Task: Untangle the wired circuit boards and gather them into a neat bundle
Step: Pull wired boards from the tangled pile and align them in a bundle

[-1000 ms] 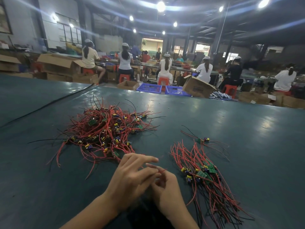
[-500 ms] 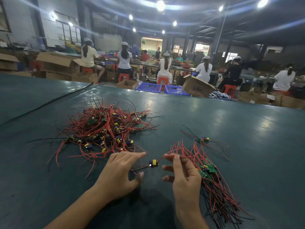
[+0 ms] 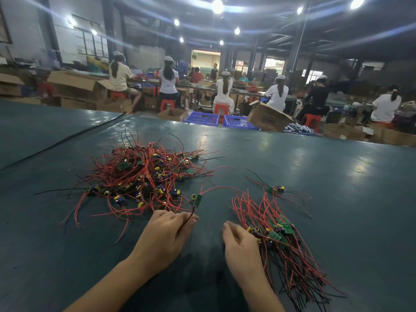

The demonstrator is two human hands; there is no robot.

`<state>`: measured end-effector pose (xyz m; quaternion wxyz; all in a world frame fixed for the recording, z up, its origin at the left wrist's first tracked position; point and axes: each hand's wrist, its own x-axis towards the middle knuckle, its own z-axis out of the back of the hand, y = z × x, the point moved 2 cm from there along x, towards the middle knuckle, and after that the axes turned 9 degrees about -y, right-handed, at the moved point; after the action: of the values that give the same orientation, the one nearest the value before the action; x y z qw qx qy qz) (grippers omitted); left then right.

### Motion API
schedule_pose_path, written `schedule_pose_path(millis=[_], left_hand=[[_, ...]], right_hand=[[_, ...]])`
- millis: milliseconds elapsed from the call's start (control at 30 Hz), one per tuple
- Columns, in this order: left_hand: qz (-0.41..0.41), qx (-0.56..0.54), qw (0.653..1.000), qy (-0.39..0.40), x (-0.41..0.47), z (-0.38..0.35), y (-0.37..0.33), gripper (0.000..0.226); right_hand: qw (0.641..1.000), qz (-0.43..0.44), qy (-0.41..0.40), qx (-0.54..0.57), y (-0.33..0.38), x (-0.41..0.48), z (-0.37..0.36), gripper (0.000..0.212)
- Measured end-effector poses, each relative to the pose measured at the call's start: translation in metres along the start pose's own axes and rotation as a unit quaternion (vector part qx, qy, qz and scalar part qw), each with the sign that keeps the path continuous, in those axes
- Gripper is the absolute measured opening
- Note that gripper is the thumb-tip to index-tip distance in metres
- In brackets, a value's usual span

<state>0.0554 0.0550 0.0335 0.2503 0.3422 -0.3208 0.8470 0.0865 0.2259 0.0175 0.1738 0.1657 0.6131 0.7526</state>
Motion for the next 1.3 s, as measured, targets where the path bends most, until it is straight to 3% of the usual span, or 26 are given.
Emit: schedule_pose_path(millis=[100, 233, 367, 467, 533, 667, 833, 900, 1000, 1033, 1067, 1133, 1200, 1300], left_hand=[[0.021, -0.047, 0.999, 0.008, 0.000, 0.002, -0.003, 0.043], [-0.027, -0.039, 0.998, -0.033, 0.001, 0.004, -0.010, 0.035], [-0.080, 0.006, 0.992, -0.094, 0.003, 0.006, -0.011, 0.033], [-0.109, 0.032, 0.987, -0.116, 0.004, 0.006, -0.009, 0.032], [-0.145, 0.063, 0.982, -0.106, 0.003, 0.006, -0.010, 0.031], [-0.197, 0.149, 0.967, -0.067, 0.005, 0.009, -0.012, 0.032], [-0.185, 0.197, 0.961, -0.059, 0.005, 0.006, -0.019, 0.034], [-0.173, 0.175, 0.966, -0.080, 0.005, 0.007, -0.026, 0.032], [-0.217, 0.071, 0.968, -0.108, 0.005, 0.014, -0.042, 0.007], [-0.216, 0.020, 0.972, -0.084, 0.004, 0.014, -0.046, 0.014], [-0.181, -0.049, 0.981, -0.043, 0.002, 0.012, -0.050, 0.024], [0.017, -0.225, 0.973, 0.056, -0.002, 0.007, -0.056, 0.041], [0.212, -0.362, 0.901, 0.107, -0.008, -0.004, -0.055, 0.044], [0.325, -0.425, 0.840, 0.088, -0.009, -0.013, -0.047, 0.041]], right_hand=[[0.995, 0.027, -0.031, -0.088, -0.002, 0.009, 0.007, 0.045], [0.991, 0.003, -0.088, -0.099, 0.000, 0.018, 0.020, 0.047], [0.996, 0.035, -0.076, -0.012, 0.006, 0.010, 0.019, 0.026], [0.995, 0.065, 0.020, 0.071, 0.020, -0.007, 0.006, 0.034], [0.983, 0.078, 0.059, 0.155, 0.029, -0.020, -0.003, 0.028], [0.961, 0.036, 0.016, 0.275, 0.035, -0.025, -0.005, 0.025], [0.960, -0.029, -0.048, 0.275, 0.029, -0.016, 0.006, 0.020], [0.962, -0.025, -0.058, 0.265, 0.028, -0.015, 0.006, 0.020], [0.949, -0.033, -0.072, 0.306, 0.029, -0.011, 0.008, 0.021], [0.939, -0.047, -0.072, 0.332, 0.030, -0.010, 0.008, 0.022], [0.928, -0.064, -0.064, 0.360, 0.031, -0.008, 0.009, 0.022], [0.910, -0.099, -0.026, 0.401, 0.031, -0.008, 0.008, 0.026], [0.913, -0.111, 0.008, 0.392, 0.030, -0.011, 0.005, 0.029], [0.937, -0.096, 0.028, 0.334, 0.027, -0.015, -0.001, 0.030]])
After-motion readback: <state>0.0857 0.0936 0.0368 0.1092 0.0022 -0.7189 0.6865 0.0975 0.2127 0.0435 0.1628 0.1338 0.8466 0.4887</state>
